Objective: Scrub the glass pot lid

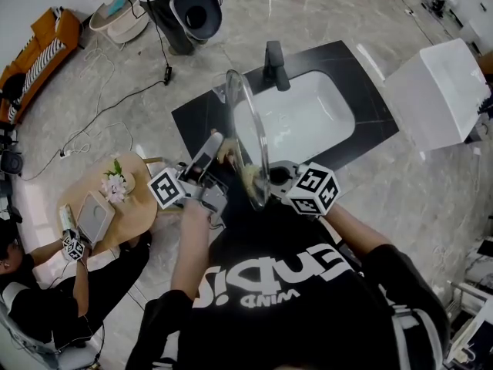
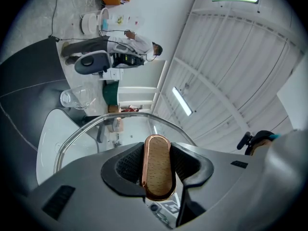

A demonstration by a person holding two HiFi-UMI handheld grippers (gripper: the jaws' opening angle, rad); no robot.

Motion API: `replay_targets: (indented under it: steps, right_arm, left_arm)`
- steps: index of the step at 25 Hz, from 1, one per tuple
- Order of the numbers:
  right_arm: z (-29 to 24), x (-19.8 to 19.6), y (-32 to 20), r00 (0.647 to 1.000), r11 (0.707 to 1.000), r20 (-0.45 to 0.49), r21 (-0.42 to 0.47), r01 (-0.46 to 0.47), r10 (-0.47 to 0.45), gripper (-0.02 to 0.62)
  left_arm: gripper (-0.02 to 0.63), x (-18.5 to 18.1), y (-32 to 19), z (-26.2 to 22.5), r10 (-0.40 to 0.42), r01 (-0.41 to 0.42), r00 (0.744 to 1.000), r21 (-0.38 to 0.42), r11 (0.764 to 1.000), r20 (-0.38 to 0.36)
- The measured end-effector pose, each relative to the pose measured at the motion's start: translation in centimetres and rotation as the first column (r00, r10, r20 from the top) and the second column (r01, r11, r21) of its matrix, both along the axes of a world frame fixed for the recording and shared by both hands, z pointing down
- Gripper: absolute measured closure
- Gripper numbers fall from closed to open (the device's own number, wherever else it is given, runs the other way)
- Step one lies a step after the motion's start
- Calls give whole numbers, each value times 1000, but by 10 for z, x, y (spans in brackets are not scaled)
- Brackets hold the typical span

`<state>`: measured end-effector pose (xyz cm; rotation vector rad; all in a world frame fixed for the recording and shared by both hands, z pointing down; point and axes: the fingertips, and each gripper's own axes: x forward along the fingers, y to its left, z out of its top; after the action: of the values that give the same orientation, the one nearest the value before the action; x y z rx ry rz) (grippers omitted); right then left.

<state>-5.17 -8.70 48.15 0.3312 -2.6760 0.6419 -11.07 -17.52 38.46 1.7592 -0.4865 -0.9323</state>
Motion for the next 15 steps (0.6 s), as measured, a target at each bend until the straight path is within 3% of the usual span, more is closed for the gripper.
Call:
replay_targets:
  steps: [8, 15]
  right_arm:
    - [-32, 9, 14, 997, 999, 78, -43, 27, -24, 558]
    - [-82, 14, 5, 989, 999, 148, 32, 5, -9, 558]
  left_arm:
    - [430, -4, -3, 8, -8, 8, 1000, -21, 1000, -6]
    - [430, -1, -6, 13, 5, -6, 1000, -35, 999, -9]
